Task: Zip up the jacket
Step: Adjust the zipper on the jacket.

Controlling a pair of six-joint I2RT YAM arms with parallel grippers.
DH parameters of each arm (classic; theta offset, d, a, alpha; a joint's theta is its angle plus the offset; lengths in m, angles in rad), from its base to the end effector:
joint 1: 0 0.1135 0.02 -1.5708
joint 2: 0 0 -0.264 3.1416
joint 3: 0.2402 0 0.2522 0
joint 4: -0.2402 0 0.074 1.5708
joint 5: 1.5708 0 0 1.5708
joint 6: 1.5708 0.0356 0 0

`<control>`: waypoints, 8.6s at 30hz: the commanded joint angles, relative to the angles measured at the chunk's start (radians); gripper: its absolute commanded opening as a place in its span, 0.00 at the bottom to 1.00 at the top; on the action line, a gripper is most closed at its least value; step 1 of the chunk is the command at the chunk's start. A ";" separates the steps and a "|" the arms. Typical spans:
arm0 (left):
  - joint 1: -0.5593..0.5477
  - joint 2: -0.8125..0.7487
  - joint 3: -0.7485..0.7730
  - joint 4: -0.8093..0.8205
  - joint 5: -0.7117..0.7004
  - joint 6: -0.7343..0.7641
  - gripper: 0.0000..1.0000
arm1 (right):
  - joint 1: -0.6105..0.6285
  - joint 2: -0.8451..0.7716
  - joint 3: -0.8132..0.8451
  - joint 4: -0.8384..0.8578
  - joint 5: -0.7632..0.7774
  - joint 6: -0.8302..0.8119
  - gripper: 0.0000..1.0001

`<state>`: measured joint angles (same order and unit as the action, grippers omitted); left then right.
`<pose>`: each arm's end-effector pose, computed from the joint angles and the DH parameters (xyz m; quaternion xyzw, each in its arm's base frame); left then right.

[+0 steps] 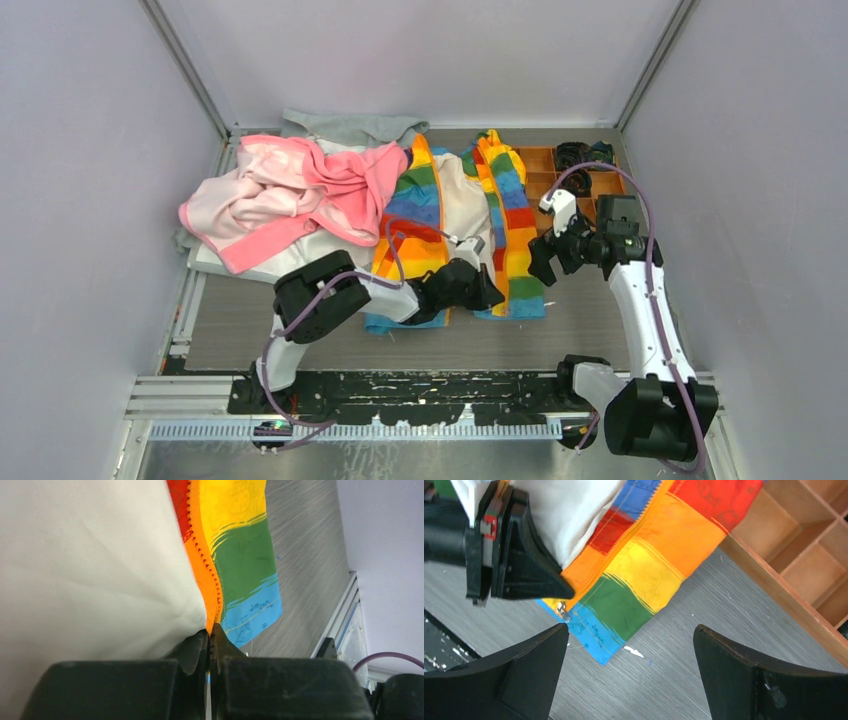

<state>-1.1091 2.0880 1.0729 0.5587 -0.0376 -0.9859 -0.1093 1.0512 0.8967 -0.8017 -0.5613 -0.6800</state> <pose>0.1923 -0.3836 0.1182 0.0423 0.8476 -0.4500 0.2780 0.2011 -0.0030 0.2792 -0.3382 0.8552 0.1320 0.3698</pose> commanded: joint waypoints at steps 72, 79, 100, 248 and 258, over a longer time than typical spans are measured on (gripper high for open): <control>0.076 -0.210 -0.009 0.093 0.212 -0.296 0.00 | -0.010 -0.140 -0.143 -0.287 -0.370 -0.788 0.37; 0.078 -0.199 0.013 0.089 0.270 -0.272 0.00 | -0.010 -0.140 -0.162 -0.254 -0.340 -0.784 0.24; 0.076 -0.195 0.050 0.151 0.290 -0.345 0.00 | -0.009 -0.140 -0.202 -0.258 -0.364 -0.844 0.43; 0.040 -0.308 -0.282 0.364 0.244 0.226 0.00 | -0.061 0.042 0.119 -0.417 -0.529 -0.353 0.60; 0.028 -0.335 -0.361 0.412 0.201 0.272 0.00 | 0.048 0.010 -0.040 -0.107 -0.318 -0.121 0.77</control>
<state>-1.0706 1.8091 0.7223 0.8669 0.1890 -0.7650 -0.1120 1.0534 0.8917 -0.9977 -0.9710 -0.8593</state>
